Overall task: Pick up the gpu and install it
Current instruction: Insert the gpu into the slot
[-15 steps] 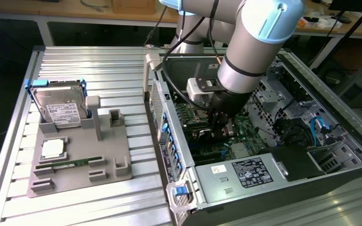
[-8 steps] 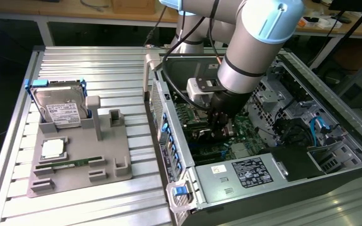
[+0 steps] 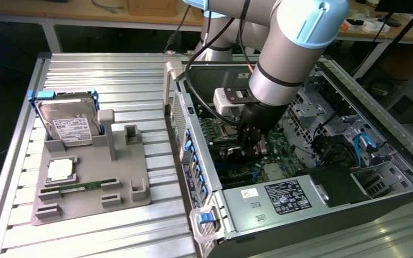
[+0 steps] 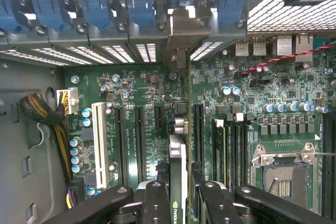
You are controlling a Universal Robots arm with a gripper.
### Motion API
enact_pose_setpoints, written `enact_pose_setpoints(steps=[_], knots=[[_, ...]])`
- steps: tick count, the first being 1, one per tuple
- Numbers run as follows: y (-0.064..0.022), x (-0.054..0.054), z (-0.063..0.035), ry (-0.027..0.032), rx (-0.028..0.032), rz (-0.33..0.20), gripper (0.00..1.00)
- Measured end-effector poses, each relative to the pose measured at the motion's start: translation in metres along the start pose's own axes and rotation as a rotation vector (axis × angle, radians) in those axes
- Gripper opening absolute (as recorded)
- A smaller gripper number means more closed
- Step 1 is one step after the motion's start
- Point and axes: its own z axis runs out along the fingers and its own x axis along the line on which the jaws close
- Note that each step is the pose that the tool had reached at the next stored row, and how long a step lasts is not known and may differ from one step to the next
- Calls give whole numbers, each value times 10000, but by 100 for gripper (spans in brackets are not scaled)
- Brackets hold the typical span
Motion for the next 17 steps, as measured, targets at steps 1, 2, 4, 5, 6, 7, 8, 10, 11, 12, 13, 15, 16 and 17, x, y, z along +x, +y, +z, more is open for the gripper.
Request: enact_pose_setpoints(steps=[1,2,4,5,6,7,8,10,11,12,13,15,16,17], knots=[[0,0,0,-2,1,0,27],[0,0,-1,-1,0,0,27],[0,3,-2,1,-2,0,27],[0,8,-3,1,-2,0,27],[0,11,-2,0,-2,0,27],[0,16,-2,0,-2,0,27],[0,18,-2,0,-1,1,27],[0,18,-2,0,-1,1,27],[0,19,-1,0,-2,1,27],[0,19,3,0,-2,0,27],[0,19,7,-2,-2,0,27],[-1,19,13,-2,-2,0,27],[-1,19,15,-1,-2,0,27],[-1,19,17,-1,-2,0,27]])
